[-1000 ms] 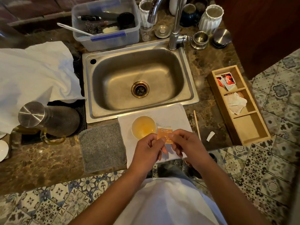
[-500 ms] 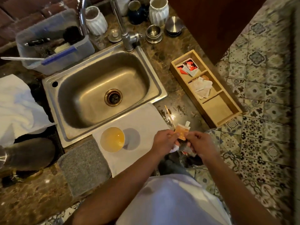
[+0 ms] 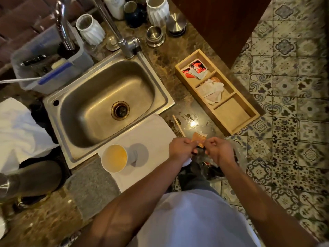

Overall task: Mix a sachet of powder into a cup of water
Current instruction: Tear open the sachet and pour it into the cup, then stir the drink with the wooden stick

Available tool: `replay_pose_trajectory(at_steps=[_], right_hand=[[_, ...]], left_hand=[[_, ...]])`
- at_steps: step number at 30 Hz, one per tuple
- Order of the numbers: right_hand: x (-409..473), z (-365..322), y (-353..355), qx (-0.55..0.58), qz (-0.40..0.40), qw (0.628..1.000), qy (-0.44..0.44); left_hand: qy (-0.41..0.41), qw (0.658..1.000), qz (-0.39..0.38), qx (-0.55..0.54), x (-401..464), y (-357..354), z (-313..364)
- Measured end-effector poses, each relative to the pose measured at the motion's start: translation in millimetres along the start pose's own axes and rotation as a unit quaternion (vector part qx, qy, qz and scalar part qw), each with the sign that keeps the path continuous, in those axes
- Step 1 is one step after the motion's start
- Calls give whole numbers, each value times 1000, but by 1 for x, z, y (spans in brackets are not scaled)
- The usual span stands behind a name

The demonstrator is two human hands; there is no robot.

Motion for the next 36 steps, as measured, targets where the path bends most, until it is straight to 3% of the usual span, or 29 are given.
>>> replay_pose_trajectory(at_steps=[5,11,19,27,32,36], right_hand=[[-9,-6,6,-53,38,998,19],[-20,-27,-17,-134,6,987,93],[-23,-65,-41,-247,36,953,171],[-15,-96,-62,-421,87,878,209],[-13,-103,-72,-498,122,832,212],[-10,-107,-76,-542,129,809,186]], left_hand=[[-41,994,37,91,-15,21,2],[-48,997,51,17,-40,59,-7],[-94,987,89,-93,-82,112,7],[-158,956,197,-147,-120,202,2],[-137,945,290,-59,-127,254,-35],[-99,947,305,32,-121,269,-65]])
Point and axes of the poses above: each hand's wrist, its own x-axis towards the middle knuckle, its own y-axis out of the back of the hand, z = x × y, the point moved 4 cm from there along x, towards the middle knuckle, and after that the axes turned 7 degrees about -y, right-handed, at the moved point
